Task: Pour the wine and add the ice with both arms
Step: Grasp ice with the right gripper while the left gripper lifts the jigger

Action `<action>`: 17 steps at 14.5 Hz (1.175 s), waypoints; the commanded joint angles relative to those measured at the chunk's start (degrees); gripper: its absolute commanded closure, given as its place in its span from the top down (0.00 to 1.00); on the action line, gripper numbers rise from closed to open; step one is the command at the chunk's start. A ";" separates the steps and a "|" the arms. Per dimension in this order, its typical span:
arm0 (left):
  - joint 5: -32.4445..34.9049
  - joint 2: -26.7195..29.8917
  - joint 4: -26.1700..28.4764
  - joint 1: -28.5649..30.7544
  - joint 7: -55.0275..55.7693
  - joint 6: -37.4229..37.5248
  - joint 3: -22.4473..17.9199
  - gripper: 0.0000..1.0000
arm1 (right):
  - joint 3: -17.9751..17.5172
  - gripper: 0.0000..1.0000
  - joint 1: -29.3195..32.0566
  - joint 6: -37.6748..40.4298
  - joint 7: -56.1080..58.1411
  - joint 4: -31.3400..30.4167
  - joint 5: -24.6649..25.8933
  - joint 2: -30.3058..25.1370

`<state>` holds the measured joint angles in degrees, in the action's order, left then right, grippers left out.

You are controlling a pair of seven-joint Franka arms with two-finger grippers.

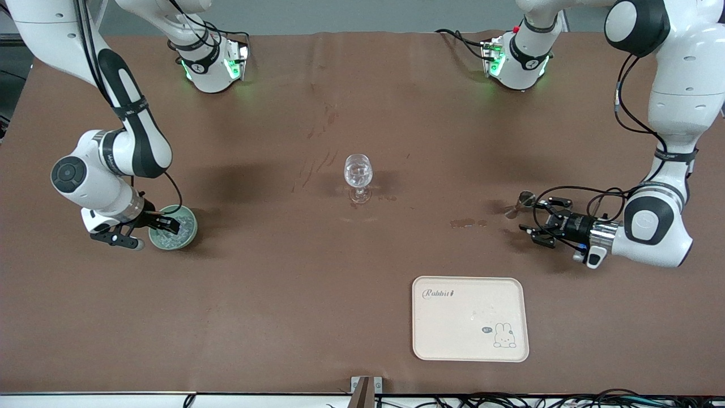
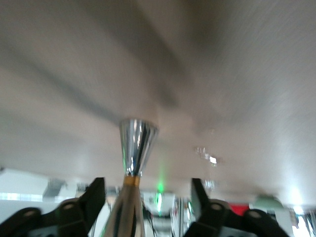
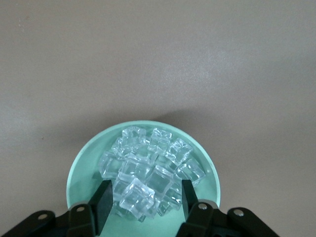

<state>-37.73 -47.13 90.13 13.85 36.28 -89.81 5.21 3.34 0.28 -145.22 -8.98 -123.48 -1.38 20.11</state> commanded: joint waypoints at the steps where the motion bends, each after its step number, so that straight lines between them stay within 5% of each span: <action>1: -4.01 -1.56 -0.21 0.65 0.72 2.72 -0.03 0.69 | -0.17 0.61 0.07 -1.73 0.01 -1.94 -0.29 -0.43; 7: -3.40 -3.14 -0.04 1.09 -0.59 2.72 -0.03 0.63 | -0.70 0.61 0.07 -2.52 -0.08 -1.94 -0.29 0.37; 17: -3.58 -3.59 0.14 1.09 -0.60 2.80 -0.03 0.21 | -1.40 0.56 0.95 -1.90 2.83 -2.29 -0.38 0.37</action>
<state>-40.59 -51.00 90.21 14.57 35.99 -87.83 5.10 2.26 0.41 -146.52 -7.78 -124.31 -1.37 21.14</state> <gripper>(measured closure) 0.714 0.410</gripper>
